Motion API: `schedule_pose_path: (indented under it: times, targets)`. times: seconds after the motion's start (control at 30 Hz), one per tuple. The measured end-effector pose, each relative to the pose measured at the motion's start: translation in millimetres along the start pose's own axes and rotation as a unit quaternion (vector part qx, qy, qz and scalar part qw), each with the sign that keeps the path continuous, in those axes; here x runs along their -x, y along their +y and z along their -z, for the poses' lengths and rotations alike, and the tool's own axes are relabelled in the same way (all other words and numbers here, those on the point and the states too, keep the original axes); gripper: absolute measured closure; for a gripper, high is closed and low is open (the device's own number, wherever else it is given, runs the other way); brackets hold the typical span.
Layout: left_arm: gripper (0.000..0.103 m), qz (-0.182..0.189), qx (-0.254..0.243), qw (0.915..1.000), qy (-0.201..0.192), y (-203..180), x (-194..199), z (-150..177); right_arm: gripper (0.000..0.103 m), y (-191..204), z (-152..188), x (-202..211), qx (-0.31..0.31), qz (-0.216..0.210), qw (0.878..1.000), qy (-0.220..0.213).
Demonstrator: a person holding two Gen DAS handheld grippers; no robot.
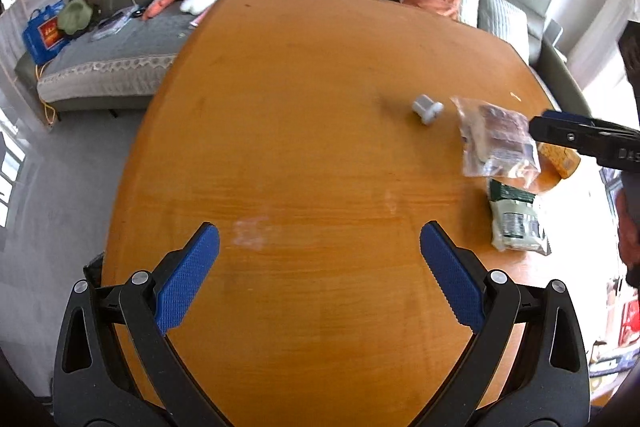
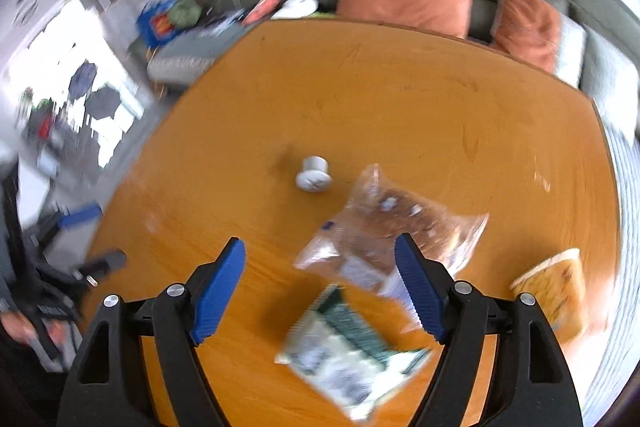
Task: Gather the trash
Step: 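Move both open tools from the bin back over the table, then grasp the clear bread packet with the right tool while the left tool grasps the white plastic spool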
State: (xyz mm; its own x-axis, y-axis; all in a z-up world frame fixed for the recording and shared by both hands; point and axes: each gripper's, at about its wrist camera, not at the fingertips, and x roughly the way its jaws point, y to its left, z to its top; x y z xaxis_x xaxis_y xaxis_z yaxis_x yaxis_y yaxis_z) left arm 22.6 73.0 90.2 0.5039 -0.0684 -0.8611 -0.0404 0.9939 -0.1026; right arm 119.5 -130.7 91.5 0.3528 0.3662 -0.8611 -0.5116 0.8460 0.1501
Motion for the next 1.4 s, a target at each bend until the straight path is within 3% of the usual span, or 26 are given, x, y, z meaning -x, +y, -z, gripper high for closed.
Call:
schedule_pose_path:
  times: [0.17, 0.33, 0.43, 0.57, 0.67, 0.7, 0.77, 0.97, 1.17, 1.37, 1.4]
  targets:
    - [0.006, -0.002, -0.01, 0.9999, 0.011, -24, -5, -11, 0.02, -14, -9, -22, 0.114, -0.02, 0.992, 0.053]
    - [0.006, -0.009, -0.014, 0.9995, 0.027, -37, -16, -17, 0.02, -19, -13, -55, 0.219, -0.018, 0.968, 0.12]
    - [0.006, -0.013, -0.013, 0.9991, 0.037, -41, -25, -24, 0.017, -24, -17, -71, 0.261, 0.0, 0.956, 0.134]
    - [0.006, -0.014, -0.016, 0.9987, 0.047, -46, -37, -33, 0.016, -36, -26, -91, 0.265, -0.014, 0.952, 0.155]
    - [0.006, -0.014, -0.021, 0.9982, 0.054, -50, -46, -41, 0.017, -45, -27, -103, 0.252, -0.025, 0.954, 0.163]
    - [0.006, -0.014, -0.023, 0.9981, 0.055, -51, -49, -44, 0.022, -49, -27, -106, 0.242, -0.032, 0.957, 0.159]
    - [0.006, -0.011, -0.025, 0.9981, 0.056, -54, -54, -52, 0.031, -58, -29, -102, 0.225, -0.042, 0.964, 0.135]
    - [0.006, 0.011, -0.026, 0.9989, 0.037, -69, -77, -84, 0.034, -104, -34, -78, 0.077, -0.007, 0.996, 0.039]
    - [0.008, 0.02, -0.062, 0.9975, 0.026, -100, -107, -104, 0.034, -121, -21, -62, -0.021, 0.005, 1.0, -0.014]
    - [0.024, 0.024, -0.106, 0.9937, 0.03, -119, -132, -101, 0.034, -132, -14, -57, -0.046, 0.003, 0.999, -0.018]
    - [0.03, 0.024, -0.108, 0.9933, 0.032, -120, -136, -100, 0.034, -132, -17, -56, -0.052, 0.003, 0.999, -0.017]
